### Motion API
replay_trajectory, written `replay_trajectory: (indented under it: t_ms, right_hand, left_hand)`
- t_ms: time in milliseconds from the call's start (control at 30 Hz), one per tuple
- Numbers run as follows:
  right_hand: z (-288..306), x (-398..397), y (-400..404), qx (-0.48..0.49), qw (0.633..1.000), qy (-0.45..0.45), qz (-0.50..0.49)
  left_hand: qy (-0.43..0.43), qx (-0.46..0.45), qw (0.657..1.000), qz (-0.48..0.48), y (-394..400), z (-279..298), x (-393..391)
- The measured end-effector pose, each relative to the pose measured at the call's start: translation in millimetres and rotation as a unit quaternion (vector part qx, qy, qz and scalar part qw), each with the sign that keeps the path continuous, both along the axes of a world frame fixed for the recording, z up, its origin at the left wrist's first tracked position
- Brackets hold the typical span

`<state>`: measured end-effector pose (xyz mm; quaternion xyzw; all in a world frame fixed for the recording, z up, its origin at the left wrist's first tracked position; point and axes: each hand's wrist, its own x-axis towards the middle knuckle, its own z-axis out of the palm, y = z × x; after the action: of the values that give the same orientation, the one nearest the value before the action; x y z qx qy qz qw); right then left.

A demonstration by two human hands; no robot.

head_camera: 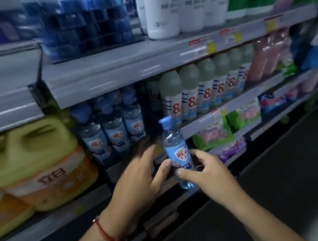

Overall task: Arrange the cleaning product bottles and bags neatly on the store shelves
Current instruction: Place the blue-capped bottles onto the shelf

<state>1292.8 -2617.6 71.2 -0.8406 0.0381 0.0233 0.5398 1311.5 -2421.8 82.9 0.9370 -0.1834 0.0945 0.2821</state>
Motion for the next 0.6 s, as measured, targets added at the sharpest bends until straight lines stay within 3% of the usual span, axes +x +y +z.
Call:
replay_trajectory:
  t_ms: [167, 333, 433, 600]
  right_hand:
    - [9.6, 77.8, 8.4, 0.045, 0.997, -0.058, 0.029]
    - [2.5, 120.9, 33.0, 0.071, 0.982, -0.17, 0.054]
    - [-2.8, 133.0, 45.2, 0.04, 0.983, -0.159, 0.078]
    - [-5.0, 139.7, 47.9, 0.004, 0.987, -0.141, 0.083]
  left_hand:
    - [0.054, 0.116, 0.981, 0.145, -8.1, -0.1, -2.5]
    - [-0.018, 0.205, 0.956, 0.208, -8.2, -21.8, 0.5]
    - [-0.068, 0.222, 0.947, 0.222, -14.2, -22.0, 1.3]
    - [-0.04, 0.218, 0.941, 0.257, -19.4, -17.4, -2.9]
